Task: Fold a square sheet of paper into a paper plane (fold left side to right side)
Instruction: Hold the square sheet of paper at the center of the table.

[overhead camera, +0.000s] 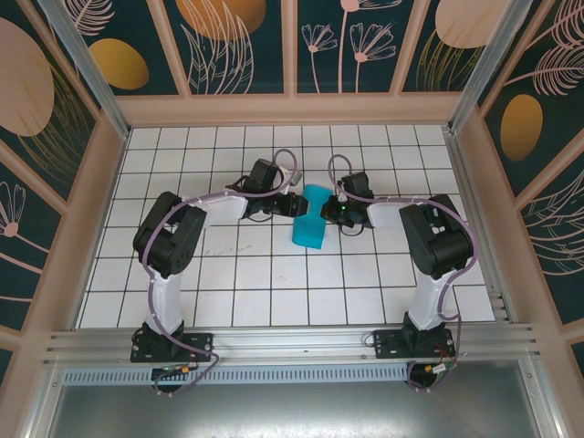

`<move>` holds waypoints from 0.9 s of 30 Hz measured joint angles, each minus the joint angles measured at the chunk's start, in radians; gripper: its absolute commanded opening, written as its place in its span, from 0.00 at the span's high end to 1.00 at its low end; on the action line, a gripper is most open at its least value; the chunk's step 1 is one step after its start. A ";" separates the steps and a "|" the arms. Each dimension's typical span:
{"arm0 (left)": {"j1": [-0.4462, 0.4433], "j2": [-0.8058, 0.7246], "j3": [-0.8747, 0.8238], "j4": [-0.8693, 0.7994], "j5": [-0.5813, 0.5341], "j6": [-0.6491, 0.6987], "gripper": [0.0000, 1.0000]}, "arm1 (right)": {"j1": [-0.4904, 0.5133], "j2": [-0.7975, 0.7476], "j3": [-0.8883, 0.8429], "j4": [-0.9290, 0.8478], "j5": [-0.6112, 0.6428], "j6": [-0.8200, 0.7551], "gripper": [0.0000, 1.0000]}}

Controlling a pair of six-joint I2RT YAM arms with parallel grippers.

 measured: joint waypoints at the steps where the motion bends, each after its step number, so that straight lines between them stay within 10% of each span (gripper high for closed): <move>1: -0.006 0.016 0.006 0.003 0.002 -0.001 0.64 | 0.000 0.000 0.002 -0.004 0.000 0.000 0.95; 27: -0.024 0.071 -0.038 0.085 -0.026 -0.011 0.65 | -0.008 -0.013 0.067 -0.053 -0.032 -0.057 0.95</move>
